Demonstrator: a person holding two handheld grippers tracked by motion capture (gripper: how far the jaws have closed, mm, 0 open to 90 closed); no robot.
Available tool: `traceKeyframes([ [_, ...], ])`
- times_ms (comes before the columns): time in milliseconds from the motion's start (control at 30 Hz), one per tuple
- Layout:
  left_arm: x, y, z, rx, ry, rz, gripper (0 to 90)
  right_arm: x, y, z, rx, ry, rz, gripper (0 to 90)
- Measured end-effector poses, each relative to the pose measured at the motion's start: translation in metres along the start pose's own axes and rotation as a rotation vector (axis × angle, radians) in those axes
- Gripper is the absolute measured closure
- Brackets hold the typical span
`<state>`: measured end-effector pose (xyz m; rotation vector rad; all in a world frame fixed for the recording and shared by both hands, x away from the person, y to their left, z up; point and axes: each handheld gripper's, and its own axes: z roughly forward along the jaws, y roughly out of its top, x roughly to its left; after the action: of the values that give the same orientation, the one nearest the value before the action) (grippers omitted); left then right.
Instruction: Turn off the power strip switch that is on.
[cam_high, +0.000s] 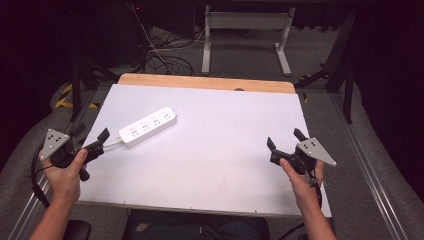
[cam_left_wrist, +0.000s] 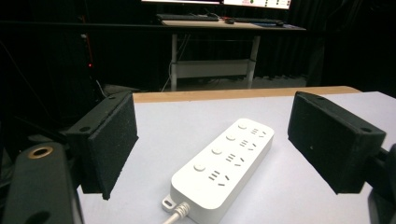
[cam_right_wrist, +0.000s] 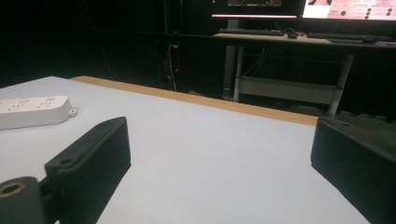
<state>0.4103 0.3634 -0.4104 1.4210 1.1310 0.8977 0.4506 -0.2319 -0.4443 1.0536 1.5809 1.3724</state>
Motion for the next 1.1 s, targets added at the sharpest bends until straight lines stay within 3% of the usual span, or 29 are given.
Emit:
traceKeyframes([
  [1100, 0.0007, 0.0, 0.0025, 0.007, -0.012, -0.003, 15.6, 0.0015, 0.0006, -0.0039, 0.0, -0.005, -0.008, 5.5],
])
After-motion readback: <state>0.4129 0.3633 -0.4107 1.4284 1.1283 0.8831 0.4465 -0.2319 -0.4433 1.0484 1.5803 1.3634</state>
